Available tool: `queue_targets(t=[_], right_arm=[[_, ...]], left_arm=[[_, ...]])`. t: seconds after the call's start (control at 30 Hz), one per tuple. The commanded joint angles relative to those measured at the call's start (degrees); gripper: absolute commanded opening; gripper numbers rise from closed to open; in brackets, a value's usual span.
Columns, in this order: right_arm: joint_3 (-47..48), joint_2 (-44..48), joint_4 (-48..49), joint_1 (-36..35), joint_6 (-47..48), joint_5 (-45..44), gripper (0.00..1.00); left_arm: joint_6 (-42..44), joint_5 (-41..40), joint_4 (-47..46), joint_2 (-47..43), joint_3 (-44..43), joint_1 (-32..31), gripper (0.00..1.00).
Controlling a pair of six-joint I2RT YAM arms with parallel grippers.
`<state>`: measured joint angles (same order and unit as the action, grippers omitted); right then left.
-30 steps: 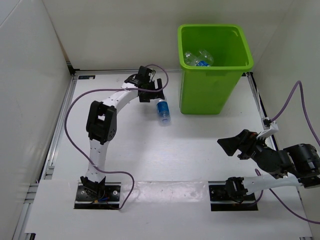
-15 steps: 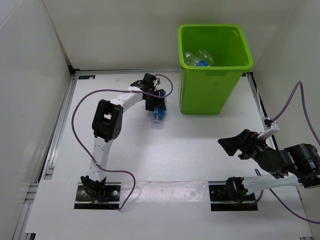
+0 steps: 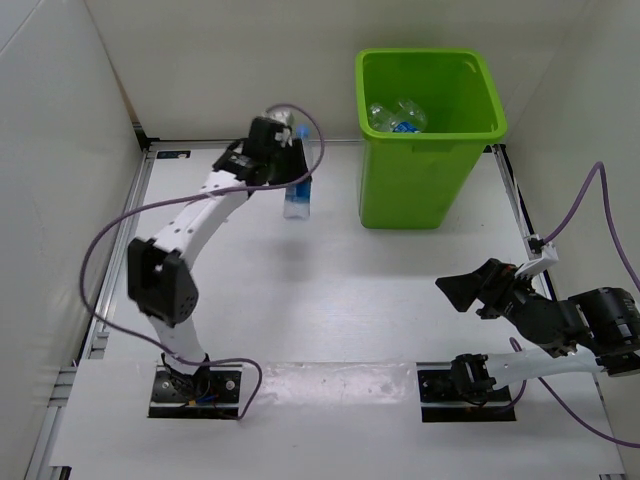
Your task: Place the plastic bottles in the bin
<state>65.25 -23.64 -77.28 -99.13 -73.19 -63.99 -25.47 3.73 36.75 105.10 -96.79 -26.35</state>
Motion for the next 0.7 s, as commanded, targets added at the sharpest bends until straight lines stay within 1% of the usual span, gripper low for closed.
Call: queue_targets(t=[0.0,0.03,0.07,0.13,0.17,0.2,0.23,0.27,0.3,0.33,0.37,0.4,0.43,0.47,0.5,0.53,0.57,0.6,0.63,0.67], right_arm=[[0.31,0.52,-17.21,-0.45,-1.52,-2.11,0.9],[0.4,0.78,-17.21,-0.45,-1.52,-2.11,0.9],[0.31,0.26,-17.21,-0.45,-1.61,-2.11,0.9],[0.31,0.7,-17.21,-0.45,-1.61,-2.02,0.9],[0.4,0.52,-17.21,-0.27,-1.52,-1.85,0.9],[0.23,0.61,-17.21,-0.19,-1.52,-2.1,0.9],[0.22,0.7,-17.21,-0.36,-1.61,-2.19,0.9],[0.22,0.61,-17.21,-0.19,-1.52,-2.11,0.9],[0.14,0.61,-17.29,-0.18,-1.43,-2.02,0.9],[0.22,0.78,-17.21,-0.27,-1.61,-2.11,0.9],[0.22,0.7,-17.12,-0.1,-1.61,-2.02,0.9],[0.22,0.61,-17.21,-0.1,-1.61,-2.11,0.9],[0.22,0.78,-17.21,0.08,-1.61,-2.02,0.9],[0.14,0.7,-17.21,0.08,-1.61,-2.19,0.9],[0.22,0.87,-17.21,0.34,-1.69,-2.2,0.9],[0.22,1.05,-17.21,0.08,-1.69,-2.11,0.9],[0.31,0.88,-17.21,0.08,-1.52,-2.02,0.9],[0.4,1.22,-17.21,-0.18,-1.78,-2.11,0.9],[0.23,1.05,-17.12,-0.1,-1.7,-2.11,0.9],[0.05,1.31,-17.12,-0.27,-1.78,-2.11,0.9]], left_arm=[[2.79,-6.18,-6.51,-11.82,-5.93,-1.41,0.37],[4.28,-6.54,-7.65,-12.72,-7.52,-1.86,0.37],[6.64,-6.54,-14.01,-13.25,-7.97,-3.08,0.4],[9.72,-6.98,-18.71,-14.22,-9.63,-5.02,0.47],[11.39,-7.33,-25.0,-13.79,-10.43,-6.16,0.51],[12.02,-7.24,-26.63,-13.08,-11.39,-7.48,0.53],[12.98,-7.33,-27.86,-11.34,-16.1,-8.45,0.53],[15.52,-7.42,-29.01,-8.36,-18.58,-8.89,0.56],[16.06,-6.55,-28.76,-4.76,-27.39,-9.77,0.64],[17.46,-5.23,-27.88,-0.99,-30.44,-10.04,0.64],[18.09,-5.13,-27.79,0.97,-33.0,-10.39,0.65],[18.09,-5.05,-27.87,2.64,-37.89,-10.65,0.65],[18.09,-5.57,-30.05,7.27,-41.07,-11.52,0.68],[17.74,-5.75,-30.94,8.44,-43.02,-11.79,0.71],[17.83,-5.75,-32.43,9.5,-43.74,-12.32,0.71],[18.0,-5.57,-36.36,12.99,-45.83,-12.85,0.75],[18.44,-5.75,-37.97,14.16,-46.98,-13.72,0.78],[18.44,-5.75,-38.5,16.6,-48.47,-13.9,0.79],[18.36,-5.31,-38.34,17.85,-49.97,-14.34,0.83],[18.18,-4.87,-38.42,20.04,-52.86,-15.04,0.85]])
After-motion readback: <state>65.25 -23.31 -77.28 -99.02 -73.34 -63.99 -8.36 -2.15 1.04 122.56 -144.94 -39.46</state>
